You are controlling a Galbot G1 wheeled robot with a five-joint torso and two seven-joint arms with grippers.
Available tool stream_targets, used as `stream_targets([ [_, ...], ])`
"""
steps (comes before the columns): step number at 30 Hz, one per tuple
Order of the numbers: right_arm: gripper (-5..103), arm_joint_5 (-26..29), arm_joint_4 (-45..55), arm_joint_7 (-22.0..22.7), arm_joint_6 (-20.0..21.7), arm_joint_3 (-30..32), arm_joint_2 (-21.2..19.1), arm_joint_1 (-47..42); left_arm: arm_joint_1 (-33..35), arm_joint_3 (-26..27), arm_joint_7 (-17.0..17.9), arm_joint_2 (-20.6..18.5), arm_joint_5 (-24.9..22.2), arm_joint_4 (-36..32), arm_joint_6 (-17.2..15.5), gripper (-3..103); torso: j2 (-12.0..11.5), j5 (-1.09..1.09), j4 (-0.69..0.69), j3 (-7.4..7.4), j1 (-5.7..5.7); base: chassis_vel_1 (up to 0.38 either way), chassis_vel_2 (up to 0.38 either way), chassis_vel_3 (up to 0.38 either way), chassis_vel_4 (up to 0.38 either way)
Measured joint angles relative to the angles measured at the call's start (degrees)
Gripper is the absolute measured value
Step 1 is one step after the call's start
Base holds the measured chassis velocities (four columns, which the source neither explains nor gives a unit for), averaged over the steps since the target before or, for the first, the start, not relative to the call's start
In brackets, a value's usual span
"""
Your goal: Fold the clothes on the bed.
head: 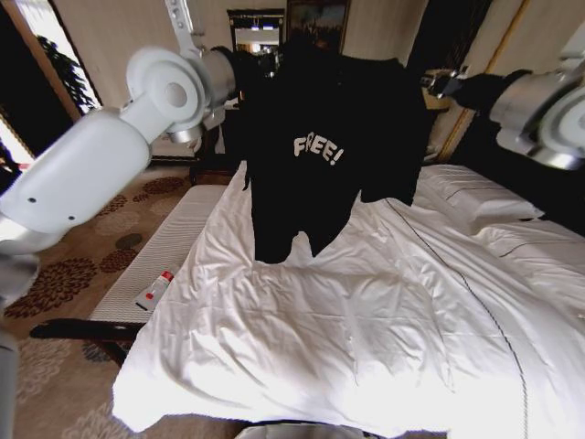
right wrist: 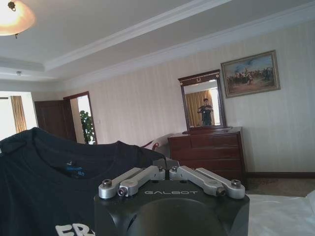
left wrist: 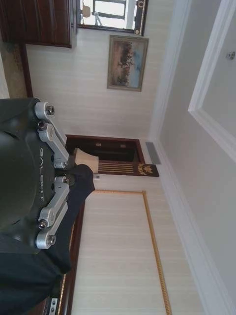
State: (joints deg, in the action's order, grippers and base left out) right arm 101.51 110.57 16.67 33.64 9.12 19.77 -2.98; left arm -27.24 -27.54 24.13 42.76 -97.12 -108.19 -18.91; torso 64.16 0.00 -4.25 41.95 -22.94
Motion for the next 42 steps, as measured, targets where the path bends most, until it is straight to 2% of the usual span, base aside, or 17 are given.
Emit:
stream_targets([
  [3,0,2.7,3.8,2.2,0.7,3.4,-1.8,-2.4,1.6,1.4,0.9,-2.4,-0.6,-3.9,0.1,2,0.0,-0.01,-0.02,0.0,0.0,0.0,0.0,0.0,0.0],
  [4,0,5.5,6.5,4.3,1.2,5.3,-2.8,-3.1,2.5,2.8,1.3,-4.4,-1.7,-6.7,0.1,2,0.0,-0.02,-0.03,0.0,0.0,0.0,0.0,0.0,0.0],
  [5,0,14.2,11.8,10.7,3.1,9.2,-4.7,-2.2,3.1,6.5,1.8,-9.3,-5.9,-12.4,-0.4,2,0.0,-0.02,0.01,0.0,0.0,0.0,0.0,0.0,0.0],
  [8,0,20.7,16.4,13.9,4.6,13.0,-7.2,-2.0,3.8,10.2,1.6,-14.4,-9.9,-17.2,-1.1,2,0.0,-0.04,0.0,0.0,0.0,0.0,0.0,0.0,0.0],
  [9,0,24.4,19.0,15.5,5.6,16.6,-9.0,-3.6,5.4,13.8,1.2,-18.9,-13.4,-20.7,-1.5,2,0.0,-0.03,0.0,-0.01,0.01,0.0,0.0,0.0,0.0],
  [11,0,26.4,19.8,16.7,6.2,18.1,-9.5,-4.1,6.6,15.9,1.0,-20.6,-14.7,-22.0,-1.8,2,0.0,-0.03,-0.02,-0.02,0.02,0.0,0.0,0.0,0.0],
  [15,0,36.7,22.1,23.4,8.5,22.6,-11.5,-4.4,19.2,30.2,-1.6,-31.0,-19.1,-28.3,-2.3,2,0.0,-0.05,0.02,-0.02,0.03,0.0,0.0,0.0,0.0],
  [16,0,36.7,22.1,23.4,8.5,22.6,-11.5,-4.4,19.2,30.2,-1.6,-31.0,-19.1,-28.3,-2.3,2,0.0,-0.05,0.02,-0.02,0.03,0.0,0.0,0.0,0.0],
  [19,0,44.3,25.1,27.9,8.7,24.2,-12.5,-4.8,28.7,35.2,-3.9,-37.4,-18.6,-31.2,-0.2,2,0.0,-0.02,0.01,-0.01,0.02,0.0,0.0,0.0,0.0],
  [23,0,44.8,27.3,30.0,8.7,23.4,-10.3,-7.3,35.4,37.2,-3.7,-36.3,-15.1,-31.6,0.4,2,0.0,0.0,-0.01,-0.01,0.03,0.0,0.0,0.0,0.0],
  [29,0,33.9,26.1,29.7,8.6,16.8,-3.2,-13.9,43.0,35.2,-1.7,-29.3,-6.2,-28.6,-0.3,2,0.0,0.0,-0.03,0.01,0.0,0.0,0.0,0.0,0.0],
  [31,0,25.6,21.8,27.6,7.6,7.6,3.2,-14.2,47.9,34.2,-1.3,-26.2,-1.2,-25.6,-0.7,2,0.0,-0.01,-0.05,0.03,-0.04,0.0,0.0,0.0,0.0],
  [34,0,13.8,13.9,22.3,5.7,-3.9,10.8,-12.9,51.7,31.7,-1.6,-22.3,4.7,-19.7,-1.2,2,0.0,0.02,0.06,0.03,-0.04,0.0,0.0,0.0,0.0],
  [35,0,13.8,13.9,22.3,5.7,-3.9,10.8,-12.9,51.7,31.7,-1.6,-22.3,4.7,-19.7,-1.2,2,0.0,0.02,0.06,0.03,-0.04,0.0,0.0,0.0,0.0],
  [38,0,3.1,4.0,16.8,3.6,-11.7,17.2,-12.5,49.3,24.8,-1.9,-14.8,10.2,-10.4,-1.6,2,0.0,-0.04,0.01,0.03,-0.03,0.0,0.0,0.0,0.0],
  [39,0,3.1,4.0,16.8,3.6,-11.7,17.2,-12.5,49.3,24.8,-1.9,-14.8,10.2,-10.4,-1.6,2,0.0,-0.04,0.01,0.03,-0.03,0.0,0.0,0.0,0.0],
  [42,0,-2.6,-3.2,13.2,2.8,-15.4,21.0,-12.0,46.4,19.2,-1.8,-8.7,13.6,-4.3,-1.7,2,0.0,-0.03,-0.01,0.03,-0.03,0.0,0.0,0.0,0.0],
])
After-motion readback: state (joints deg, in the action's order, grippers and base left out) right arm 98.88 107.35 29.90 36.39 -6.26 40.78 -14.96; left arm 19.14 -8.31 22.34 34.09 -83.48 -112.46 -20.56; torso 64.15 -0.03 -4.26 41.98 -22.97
